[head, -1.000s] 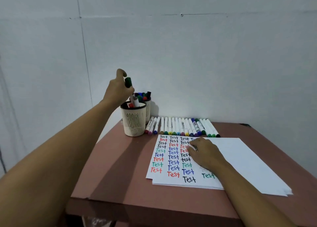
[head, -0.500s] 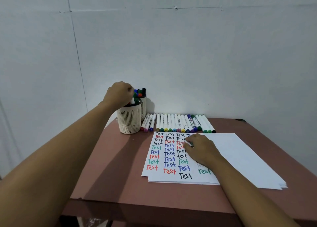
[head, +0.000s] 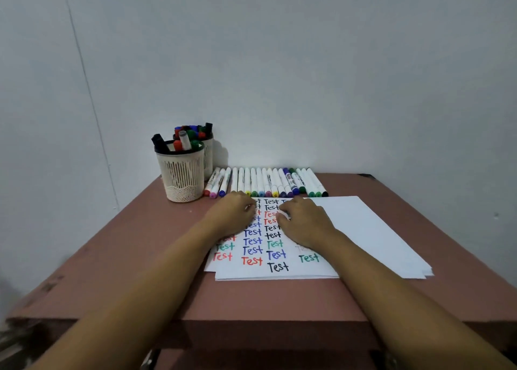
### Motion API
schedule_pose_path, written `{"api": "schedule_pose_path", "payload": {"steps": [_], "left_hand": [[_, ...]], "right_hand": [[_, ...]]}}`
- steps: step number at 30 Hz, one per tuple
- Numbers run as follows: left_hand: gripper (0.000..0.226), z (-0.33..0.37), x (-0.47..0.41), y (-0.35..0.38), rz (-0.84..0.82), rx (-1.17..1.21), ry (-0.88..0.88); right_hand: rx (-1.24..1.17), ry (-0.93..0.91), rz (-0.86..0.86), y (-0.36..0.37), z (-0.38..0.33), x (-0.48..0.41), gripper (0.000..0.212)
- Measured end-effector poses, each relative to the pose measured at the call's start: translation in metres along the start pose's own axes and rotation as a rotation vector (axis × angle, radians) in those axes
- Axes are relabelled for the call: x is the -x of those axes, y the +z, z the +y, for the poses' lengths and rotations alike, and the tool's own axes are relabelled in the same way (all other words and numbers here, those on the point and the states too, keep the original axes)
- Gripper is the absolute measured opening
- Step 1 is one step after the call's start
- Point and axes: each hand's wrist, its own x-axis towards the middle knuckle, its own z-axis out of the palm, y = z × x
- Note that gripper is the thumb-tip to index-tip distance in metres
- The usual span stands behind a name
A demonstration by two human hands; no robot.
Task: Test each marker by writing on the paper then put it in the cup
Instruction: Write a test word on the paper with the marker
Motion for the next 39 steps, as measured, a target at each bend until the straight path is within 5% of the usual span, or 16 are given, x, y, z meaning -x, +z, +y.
{"api": "schedule_pose_path", "payload": {"steps": [5,11,20,22,24,28,33,39], "left_hand": [[0.029,-0.002,0.002,0.004,0.027,0.034,0.007],[0.029,-0.005,-0.001,0.007,0.050,0.054,0.013],[0.032,-0.007,-0.004,0.008,0.048,0.060,0.006],[0.032,-0.008,-0.004,0.008,0.043,0.058,0.001],[0.032,-0.007,-0.004,0.007,0.035,0.055,-0.004],[0.037,-0.006,-0.003,0.005,0.079,0.065,-0.040],[0.033,-0.005,0.000,0.001,0.357,0.074,0.004],[0.043,0.000,0.007,-0.001,0.382,0.055,0.175]], "right_hand": [[-0.112,0.043,0.010,-0.010,0.004,-0.013,0.028],[-0.212,0.351,0.178,-0.030,0.041,-0.048,0.017],[-0.137,0.516,0.052,-0.021,0.068,-0.069,0.018],[-0.173,0.536,0.080,-0.022,0.067,-0.069,0.006],[-0.228,0.586,0.148,-0.022,0.068,-0.067,0.021],[-0.386,0.648,0.336,-0.028,0.064,-0.058,0.013],[-0.473,0.539,0.434,-0.044,0.051,-0.047,0.019],[-0.882,0.369,0.352,-0.049,0.018,-0.016,0.024]]}}
